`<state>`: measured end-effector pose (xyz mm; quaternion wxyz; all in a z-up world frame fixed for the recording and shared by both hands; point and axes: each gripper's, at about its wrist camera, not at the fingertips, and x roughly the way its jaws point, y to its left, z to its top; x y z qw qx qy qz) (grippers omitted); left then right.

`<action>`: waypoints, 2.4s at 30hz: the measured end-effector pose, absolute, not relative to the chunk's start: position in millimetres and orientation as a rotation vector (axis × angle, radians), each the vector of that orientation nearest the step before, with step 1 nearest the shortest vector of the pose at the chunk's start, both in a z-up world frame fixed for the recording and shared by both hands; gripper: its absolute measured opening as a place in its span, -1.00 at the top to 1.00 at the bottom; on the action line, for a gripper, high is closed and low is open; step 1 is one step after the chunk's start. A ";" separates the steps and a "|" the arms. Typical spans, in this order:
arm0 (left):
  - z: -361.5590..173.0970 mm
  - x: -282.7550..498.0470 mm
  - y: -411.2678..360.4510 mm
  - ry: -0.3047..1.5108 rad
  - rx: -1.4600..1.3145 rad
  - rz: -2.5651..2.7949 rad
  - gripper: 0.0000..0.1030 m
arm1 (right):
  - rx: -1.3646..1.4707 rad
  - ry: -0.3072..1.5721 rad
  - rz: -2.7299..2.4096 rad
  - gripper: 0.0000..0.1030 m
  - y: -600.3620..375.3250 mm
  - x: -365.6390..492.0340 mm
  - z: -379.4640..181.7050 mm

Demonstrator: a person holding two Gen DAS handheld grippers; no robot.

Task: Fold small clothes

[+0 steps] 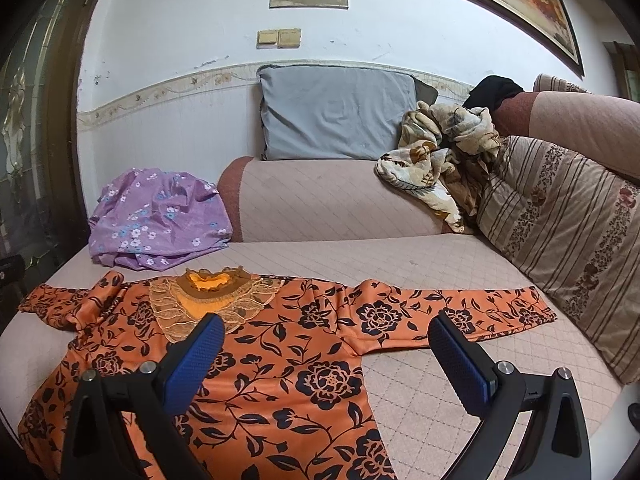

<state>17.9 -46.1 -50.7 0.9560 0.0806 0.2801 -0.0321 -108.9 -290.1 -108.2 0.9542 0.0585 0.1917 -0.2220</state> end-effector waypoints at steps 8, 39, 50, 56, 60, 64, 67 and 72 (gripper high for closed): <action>-109.0 69.4 -36.4 0.737 0.157 -0.093 -1.00 | 0.198 0.459 -0.481 -1.00 -324.5 -90.9 -121.4; -241.2 137.2 -35.3 1.018 0.170 -0.085 -1.00 | 1.312 0.365 -0.817 0.48 -736.5 -120.4 -277.4; -210.4 134.1 -30.8 0.887 0.198 -0.032 -1.00 | 1.097 0.256 -0.502 0.90 -664.7 -71.4 -183.8; -198.3 136.2 -6.8 0.864 0.138 0.014 -1.00 | 0.946 0.316 -0.100 0.90 -518.3 14.8 -120.6; -192.8 133.3 3.8 0.841 0.115 0.035 -1.00 | 0.918 0.441 0.104 0.81 -420.5 74.6 -133.1; -191.8 134.2 11.4 0.842 0.097 0.039 -1.00 | 0.953 0.625 0.271 0.36 -346.4 117.3 -170.1; -189.3 131.9 15.2 0.832 0.080 0.035 -1.00 | 1.031 0.677 0.392 -0.66 -311.6 118.7 -187.5; -181.7 127.6 6.2 0.778 0.055 -0.030 -1.00 | 0.987 0.625 0.408 -0.66 -318.7 91.5 -171.8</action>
